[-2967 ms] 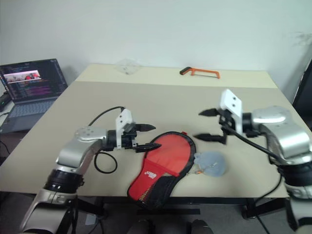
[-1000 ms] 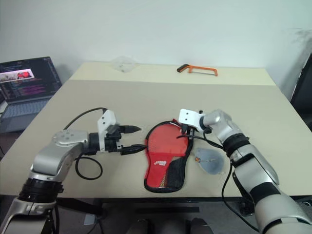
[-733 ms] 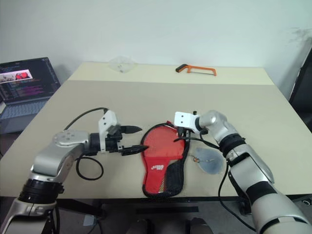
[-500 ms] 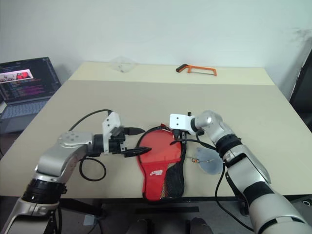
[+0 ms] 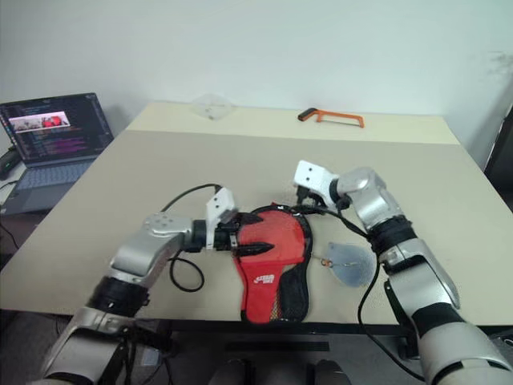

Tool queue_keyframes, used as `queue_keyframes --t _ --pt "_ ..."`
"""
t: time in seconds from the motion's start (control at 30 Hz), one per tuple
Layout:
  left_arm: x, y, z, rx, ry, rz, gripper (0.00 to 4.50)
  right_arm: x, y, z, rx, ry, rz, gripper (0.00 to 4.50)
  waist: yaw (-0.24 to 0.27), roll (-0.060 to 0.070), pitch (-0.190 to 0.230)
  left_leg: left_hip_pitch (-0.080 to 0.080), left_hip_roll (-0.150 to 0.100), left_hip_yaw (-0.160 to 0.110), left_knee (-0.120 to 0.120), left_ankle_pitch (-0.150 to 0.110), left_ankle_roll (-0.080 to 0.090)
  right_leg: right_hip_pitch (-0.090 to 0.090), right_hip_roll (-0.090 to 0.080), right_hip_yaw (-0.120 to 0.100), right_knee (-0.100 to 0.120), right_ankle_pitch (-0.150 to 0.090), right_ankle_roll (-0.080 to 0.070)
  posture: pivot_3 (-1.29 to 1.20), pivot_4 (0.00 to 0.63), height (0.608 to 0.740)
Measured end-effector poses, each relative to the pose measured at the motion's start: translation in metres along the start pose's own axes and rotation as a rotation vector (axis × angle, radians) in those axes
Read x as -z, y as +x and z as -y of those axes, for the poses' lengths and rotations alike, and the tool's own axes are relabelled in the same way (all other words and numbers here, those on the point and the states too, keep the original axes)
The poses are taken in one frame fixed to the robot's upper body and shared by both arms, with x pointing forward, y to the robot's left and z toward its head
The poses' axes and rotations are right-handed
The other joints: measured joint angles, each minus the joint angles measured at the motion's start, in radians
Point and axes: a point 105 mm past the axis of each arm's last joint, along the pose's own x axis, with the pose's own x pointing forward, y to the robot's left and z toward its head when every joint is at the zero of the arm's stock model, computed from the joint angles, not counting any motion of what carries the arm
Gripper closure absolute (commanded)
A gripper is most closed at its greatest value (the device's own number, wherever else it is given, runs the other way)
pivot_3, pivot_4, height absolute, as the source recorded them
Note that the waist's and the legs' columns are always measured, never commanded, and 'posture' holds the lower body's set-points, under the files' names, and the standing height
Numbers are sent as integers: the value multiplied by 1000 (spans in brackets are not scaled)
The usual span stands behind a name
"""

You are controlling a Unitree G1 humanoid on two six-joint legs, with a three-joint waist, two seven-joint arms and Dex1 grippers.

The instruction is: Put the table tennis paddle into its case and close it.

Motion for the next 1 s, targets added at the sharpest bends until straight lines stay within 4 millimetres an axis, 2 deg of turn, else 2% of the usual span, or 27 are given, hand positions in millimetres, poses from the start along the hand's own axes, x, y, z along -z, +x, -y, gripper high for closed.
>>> queue_keyframes --t 0.03,0.17,0.23,0.3,0.4,0.47,0.6,0.73,0.83,1.0 --pt "0 5 -2 2 2 -1 0 0 -8 1 3 15 6 31 0 0 0 0 0 0 0 0 0 0 0 0 0 0 0 0 150 740" --pt "1 23 -4 15 1 5 0 14 -45 -2 38 113 -1 31 6 0 0 -2 -1 0 -1 0 0 0 0 -1 -3 0 0 0 150 740" --pt "7 29 -3 29 6 -12 0 28 -65 -5 76 235 -16 31 6 0 0 -2 -1 0 -1 0 0 0 -1 -1 -3 0 0 0 150 740" --pt "15 32 -1 42 26 -44 0 37 -78 -8 107 369 -5 31 4 0 0 -2 -1 0 -1 0 0 0 -1 0 -3 0 0 0 150 740" --pt "15 41 3 59 52 -38 0 54 -97 -24 120 544 -40 31 1 1 0 0 -1 0 -1 0 0 1 -1 0 -2 0 0 0 150 740" --pt "16 44 5 68 52 -35 0 63 -106 -44 88 595 -78 31 2 1 -1 0 -1 -1 0 0 0 1 -1 0 -2 0 0 0 150 740" --pt "19 48 4 61 64 -47 0 67 -112 -78 -3 632 -116 31 0 3 -2 2 -1 0 0 0 0 3 -1 1 -3 -2 4 0 150 740" --pt "21 50 3 51 57 -54 0 68 -113 -104 -81 642 -138 31 -1 3 -2 6 -1 0 1 0 0 7 -1 1 -4 -1 6 0 150 740" --pt "22 51 3 48 50 -56 0 70 -110 -107 -75 664 -151 31 -2 3 -2 11 -1 0 0 0 0 12 -1 2 -9 -2 1 0 150 740" --pt "23 52 4 50 50 -55 0 77 -98 -105 -27 660 -200 31 -2 2 -3 13 -1 1 0 0 0 16 -2 2 -11 -2 0 0 150 740"
